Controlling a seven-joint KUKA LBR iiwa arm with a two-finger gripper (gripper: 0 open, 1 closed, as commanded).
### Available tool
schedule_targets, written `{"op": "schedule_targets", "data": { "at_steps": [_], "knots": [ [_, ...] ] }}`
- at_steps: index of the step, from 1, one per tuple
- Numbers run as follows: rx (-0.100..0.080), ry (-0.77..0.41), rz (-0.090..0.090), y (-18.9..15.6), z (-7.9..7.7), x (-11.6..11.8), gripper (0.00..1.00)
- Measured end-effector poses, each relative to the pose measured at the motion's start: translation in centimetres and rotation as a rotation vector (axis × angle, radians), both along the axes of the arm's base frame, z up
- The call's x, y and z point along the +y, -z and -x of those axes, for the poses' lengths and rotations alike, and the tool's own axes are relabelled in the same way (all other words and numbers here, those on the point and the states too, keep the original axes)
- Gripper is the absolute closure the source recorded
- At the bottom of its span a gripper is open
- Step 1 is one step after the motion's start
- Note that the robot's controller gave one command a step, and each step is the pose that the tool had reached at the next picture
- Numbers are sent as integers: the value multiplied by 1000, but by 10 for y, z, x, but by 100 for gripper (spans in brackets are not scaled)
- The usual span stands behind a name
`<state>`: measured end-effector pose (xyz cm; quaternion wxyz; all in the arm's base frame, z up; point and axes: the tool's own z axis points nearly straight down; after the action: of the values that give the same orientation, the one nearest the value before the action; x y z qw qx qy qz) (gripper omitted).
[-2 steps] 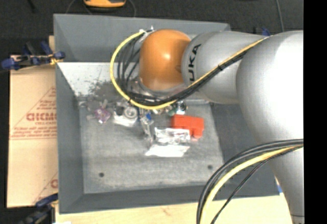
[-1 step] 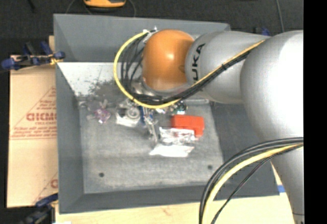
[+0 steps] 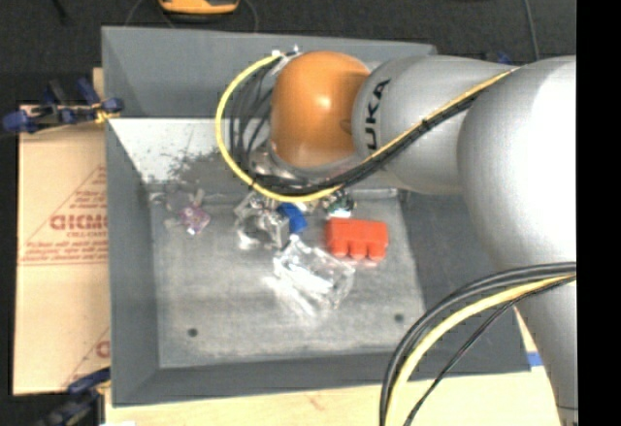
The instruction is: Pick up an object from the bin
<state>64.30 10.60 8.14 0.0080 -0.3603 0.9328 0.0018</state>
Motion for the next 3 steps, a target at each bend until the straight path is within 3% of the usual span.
{"op": "schedule_targets", "data": {
  "at_steps": [1, 2, 3],
  "knots": [
    [3, 0, 4, 8, 3, -3, 0],
    [-5, 3, 0, 5, 1, -2, 100],
    [4, 2, 5, 9, 4, -4, 0]
  ]
}}
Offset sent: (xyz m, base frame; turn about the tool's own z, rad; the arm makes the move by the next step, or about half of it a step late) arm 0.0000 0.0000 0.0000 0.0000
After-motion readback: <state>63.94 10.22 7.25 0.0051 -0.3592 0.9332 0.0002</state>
